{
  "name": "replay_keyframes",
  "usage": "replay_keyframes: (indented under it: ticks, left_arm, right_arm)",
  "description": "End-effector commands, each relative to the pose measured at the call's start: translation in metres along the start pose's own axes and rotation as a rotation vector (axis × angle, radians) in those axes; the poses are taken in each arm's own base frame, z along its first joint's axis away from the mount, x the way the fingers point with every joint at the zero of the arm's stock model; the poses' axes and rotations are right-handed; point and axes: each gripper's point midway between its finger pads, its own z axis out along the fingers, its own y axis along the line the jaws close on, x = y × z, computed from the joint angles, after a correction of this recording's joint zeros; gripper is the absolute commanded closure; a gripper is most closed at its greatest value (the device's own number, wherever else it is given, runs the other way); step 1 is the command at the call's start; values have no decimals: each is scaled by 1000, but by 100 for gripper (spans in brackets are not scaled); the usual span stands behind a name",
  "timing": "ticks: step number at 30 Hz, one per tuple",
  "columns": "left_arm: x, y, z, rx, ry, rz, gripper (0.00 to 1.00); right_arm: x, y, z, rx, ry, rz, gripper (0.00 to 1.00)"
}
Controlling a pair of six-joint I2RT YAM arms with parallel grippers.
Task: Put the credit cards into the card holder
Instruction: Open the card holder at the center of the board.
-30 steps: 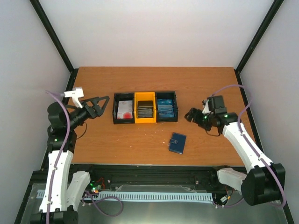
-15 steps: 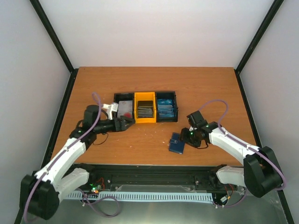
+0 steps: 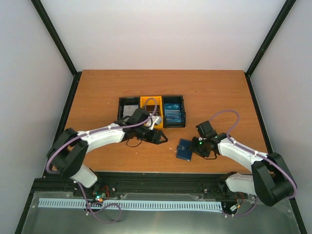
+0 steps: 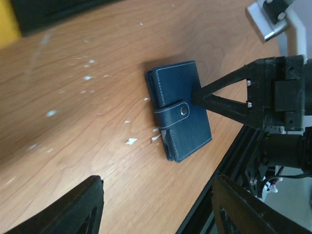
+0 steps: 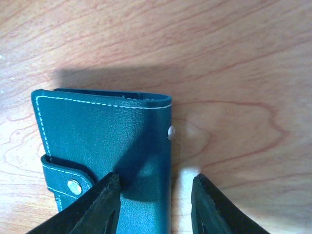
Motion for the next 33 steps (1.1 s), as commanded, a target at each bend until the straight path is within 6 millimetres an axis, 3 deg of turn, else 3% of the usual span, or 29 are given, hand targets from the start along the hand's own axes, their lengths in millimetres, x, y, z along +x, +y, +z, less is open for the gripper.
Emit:
replay_keyframes:
  ticks: [1, 9, 14, 23, 26, 33]
  left_arm:
    - [-4, -23, 38, 35, 65, 105, 40]
    - [5, -33, 87, 66, 139, 135, 50]
    - [4, -26, 98, 54, 144, 114, 64]
    - [3, -11, 118, 14, 159, 60, 68]
    - [6, -4, 122, -9, 173, 42, 69]
    - [18, 23, 128, -112, 204, -2, 86]
  right_arm:
    - [-2, 3, 3, -63, -32, 35, 60]
    - [4, -2, 5, -179, -39, 56, 61]
    - [8, -3, 5, -229, -33, 49, 63]
    - [10, -3, 13, -259, -13, 61, 63]
    - [12, 1, 14, -291, -3, 52, 63]
    - [16, 34, -3, -487, 2, -39, 60]
